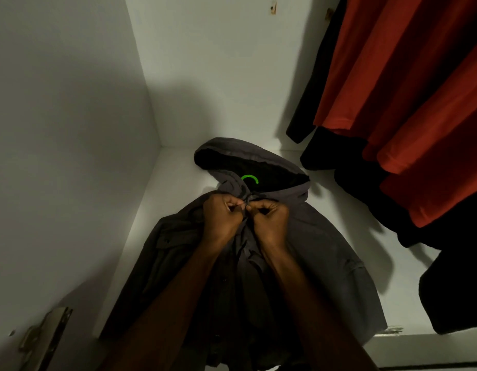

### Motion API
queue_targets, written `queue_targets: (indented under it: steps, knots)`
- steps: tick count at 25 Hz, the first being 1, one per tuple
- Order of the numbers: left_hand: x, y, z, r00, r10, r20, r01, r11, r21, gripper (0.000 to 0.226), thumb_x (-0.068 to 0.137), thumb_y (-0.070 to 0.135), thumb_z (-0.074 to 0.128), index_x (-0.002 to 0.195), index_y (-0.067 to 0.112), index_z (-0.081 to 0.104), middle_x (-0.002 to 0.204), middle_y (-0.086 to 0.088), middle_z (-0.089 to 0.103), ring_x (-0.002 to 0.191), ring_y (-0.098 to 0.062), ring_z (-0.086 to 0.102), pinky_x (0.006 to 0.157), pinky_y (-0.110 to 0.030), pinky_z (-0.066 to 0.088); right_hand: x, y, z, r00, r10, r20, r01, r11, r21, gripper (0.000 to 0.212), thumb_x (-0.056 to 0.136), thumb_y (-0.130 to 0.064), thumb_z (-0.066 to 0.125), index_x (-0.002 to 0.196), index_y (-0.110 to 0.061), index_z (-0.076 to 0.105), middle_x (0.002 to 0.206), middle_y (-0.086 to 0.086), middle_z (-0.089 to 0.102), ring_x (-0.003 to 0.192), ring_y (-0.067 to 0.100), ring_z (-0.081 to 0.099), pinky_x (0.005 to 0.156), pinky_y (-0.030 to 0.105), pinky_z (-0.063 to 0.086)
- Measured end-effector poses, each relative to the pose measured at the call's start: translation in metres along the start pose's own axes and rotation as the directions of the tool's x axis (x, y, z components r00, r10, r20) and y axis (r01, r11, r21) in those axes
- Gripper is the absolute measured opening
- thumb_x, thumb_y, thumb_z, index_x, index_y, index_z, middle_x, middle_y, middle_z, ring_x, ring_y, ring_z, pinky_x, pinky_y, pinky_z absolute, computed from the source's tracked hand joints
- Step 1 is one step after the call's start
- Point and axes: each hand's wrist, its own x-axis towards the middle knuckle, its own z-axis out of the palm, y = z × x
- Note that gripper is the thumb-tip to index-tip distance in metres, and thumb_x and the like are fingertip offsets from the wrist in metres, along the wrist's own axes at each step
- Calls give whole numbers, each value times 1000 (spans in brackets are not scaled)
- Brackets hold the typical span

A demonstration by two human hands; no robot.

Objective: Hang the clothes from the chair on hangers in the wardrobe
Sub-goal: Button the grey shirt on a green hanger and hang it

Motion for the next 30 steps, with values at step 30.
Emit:
queue_targets:
  steps: [30]
  knots:
    - [102,41,-41,835,109,540,-529,432,731,40,82,56,63,75,17,67,83,1,73,80,-23,70,65,-30,50,72,-65,-68,830,247,500,445,246,-861,42,79,-40,74,111,-17,60,127,11,65,126,36,58,109,49,36]
